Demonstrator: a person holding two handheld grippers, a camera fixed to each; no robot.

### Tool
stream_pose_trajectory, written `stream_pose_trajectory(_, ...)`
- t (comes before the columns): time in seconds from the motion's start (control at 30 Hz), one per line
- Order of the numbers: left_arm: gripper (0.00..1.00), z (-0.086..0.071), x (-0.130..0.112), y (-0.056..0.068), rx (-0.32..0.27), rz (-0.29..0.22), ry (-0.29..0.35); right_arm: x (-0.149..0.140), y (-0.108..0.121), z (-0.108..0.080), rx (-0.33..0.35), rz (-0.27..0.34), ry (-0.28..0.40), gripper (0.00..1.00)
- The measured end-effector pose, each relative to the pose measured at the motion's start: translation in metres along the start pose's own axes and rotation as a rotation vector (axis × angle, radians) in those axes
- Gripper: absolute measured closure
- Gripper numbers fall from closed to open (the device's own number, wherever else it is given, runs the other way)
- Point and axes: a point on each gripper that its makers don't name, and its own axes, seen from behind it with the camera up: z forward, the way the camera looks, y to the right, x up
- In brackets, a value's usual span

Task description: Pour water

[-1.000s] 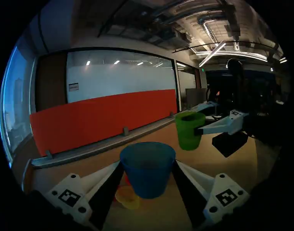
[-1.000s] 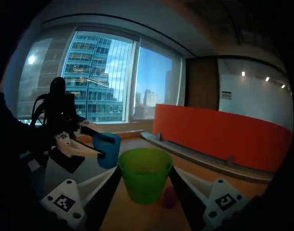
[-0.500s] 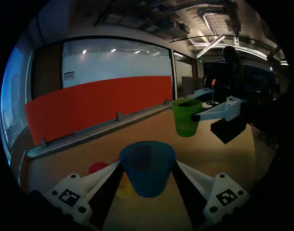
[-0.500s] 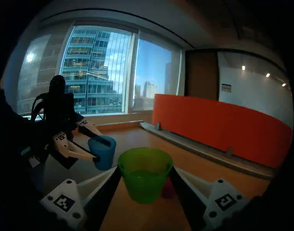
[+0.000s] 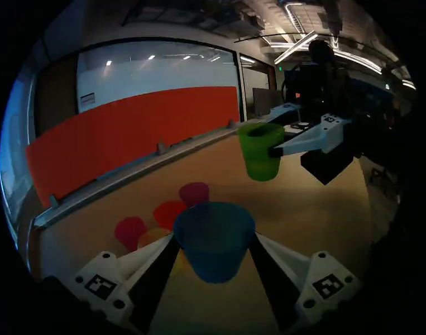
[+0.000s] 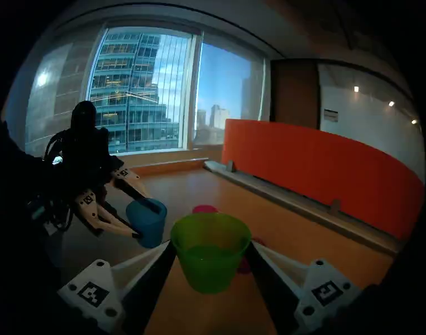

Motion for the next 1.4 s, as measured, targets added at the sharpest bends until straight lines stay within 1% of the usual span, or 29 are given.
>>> stream_pose_trajectory(0.17, 0.14, 0.007, -0.019, 0.001, -0.016, 0.033, -0.069, -0.015, 0.002, 0.005, 0.011, -0.002, -0.043, 0.1)
stream_pose_trajectory(0.37, 0.14, 0.014, -0.038, -0.002, -0.032, 0.071, -0.143, -0.037, 0.002, 0.012, 0.027, -0.009, -0.099, 0.1)
stream_pose_trajectory(0.5, 0.14, 0.019, -0.05, -0.002, -0.048, 0.088, -0.183, -0.05, 0.002, 0.017, 0.039, -0.007, -0.137, 0.1)
stream_pose_trajectory(0.67, 0.15, 0.024, -0.062, -0.002, -0.065, 0.097, -0.224, -0.063, 0.003, 0.023, 0.05, -0.004, -0.174, 0.1)
stream_pose_trajectory(1.0, 0.14, 0.032, -0.079, -0.002, -0.093, 0.09, -0.259, -0.089, 0.004, 0.031, 0.058, -0.003, -0.233, 0.1)
stream_pose_trajectory(1.2, 0.14, 0.036, -0.086, -0.004, -0.099, 0.076, -0.265, -0.099, 0.005, 0.035, 0.058, 0.005, -0.25, 0.1)
stream_pose_trajectory(1.4, 0.14, 0.037, -0.092, -0.002, -0.111, 0.06, -0.267, -0.105, 0.006, 0.038, 0.057, 0.011, -0.259, 0.1)
